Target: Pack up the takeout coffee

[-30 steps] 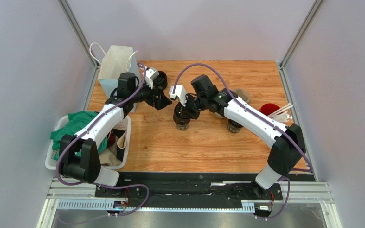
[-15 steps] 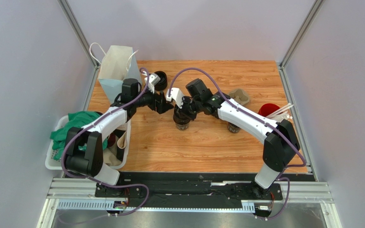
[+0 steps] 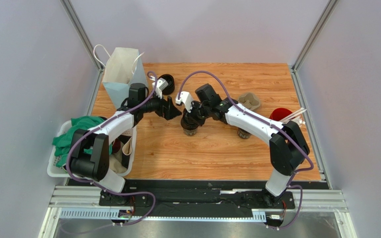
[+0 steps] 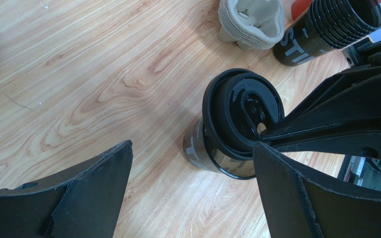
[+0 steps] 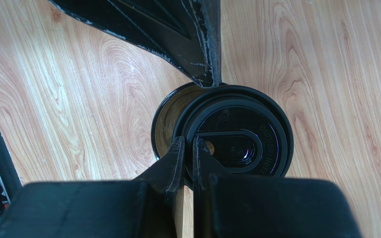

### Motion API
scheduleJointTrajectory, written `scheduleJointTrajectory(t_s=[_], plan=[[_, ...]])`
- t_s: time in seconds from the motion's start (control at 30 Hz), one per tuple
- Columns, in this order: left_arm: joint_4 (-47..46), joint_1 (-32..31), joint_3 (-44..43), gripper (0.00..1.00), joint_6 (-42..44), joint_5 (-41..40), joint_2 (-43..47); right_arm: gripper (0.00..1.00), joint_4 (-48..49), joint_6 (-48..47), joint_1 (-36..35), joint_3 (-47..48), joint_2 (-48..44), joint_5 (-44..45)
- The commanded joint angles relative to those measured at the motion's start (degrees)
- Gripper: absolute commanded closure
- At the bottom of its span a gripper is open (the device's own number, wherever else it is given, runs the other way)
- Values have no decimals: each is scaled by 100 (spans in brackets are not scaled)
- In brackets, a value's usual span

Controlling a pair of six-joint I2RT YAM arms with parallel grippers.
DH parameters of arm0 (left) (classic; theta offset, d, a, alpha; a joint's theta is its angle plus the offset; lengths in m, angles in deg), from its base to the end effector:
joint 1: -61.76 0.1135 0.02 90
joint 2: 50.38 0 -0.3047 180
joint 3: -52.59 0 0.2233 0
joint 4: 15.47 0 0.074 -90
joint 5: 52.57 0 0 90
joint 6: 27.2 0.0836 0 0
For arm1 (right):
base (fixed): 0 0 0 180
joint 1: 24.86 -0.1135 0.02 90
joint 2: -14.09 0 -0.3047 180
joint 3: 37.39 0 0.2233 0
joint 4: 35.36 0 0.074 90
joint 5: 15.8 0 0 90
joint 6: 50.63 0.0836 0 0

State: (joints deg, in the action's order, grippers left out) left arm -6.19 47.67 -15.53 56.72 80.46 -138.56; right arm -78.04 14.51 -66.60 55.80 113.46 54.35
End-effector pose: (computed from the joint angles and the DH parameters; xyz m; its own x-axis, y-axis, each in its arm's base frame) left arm 0.3138 -0.1376 0.2753 -0.5525 0.0589 -0.8314 0.7003 0.5737 -0.4248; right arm 0.2736 0.2822 0.2751 -0.1765 -0.6875 -0.7044 -0.9557 0.2911 -0.0446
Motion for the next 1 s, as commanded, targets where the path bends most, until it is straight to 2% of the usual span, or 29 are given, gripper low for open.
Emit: scheduleJointTrajectory(t_s=[0.0,0.97], plan=[[-257,29,15,1,81,136,126,100,354,131,7,9,-32,-141],[-213,29,24,1,152,4,100,100,178,148,-36,53,100,-344]])
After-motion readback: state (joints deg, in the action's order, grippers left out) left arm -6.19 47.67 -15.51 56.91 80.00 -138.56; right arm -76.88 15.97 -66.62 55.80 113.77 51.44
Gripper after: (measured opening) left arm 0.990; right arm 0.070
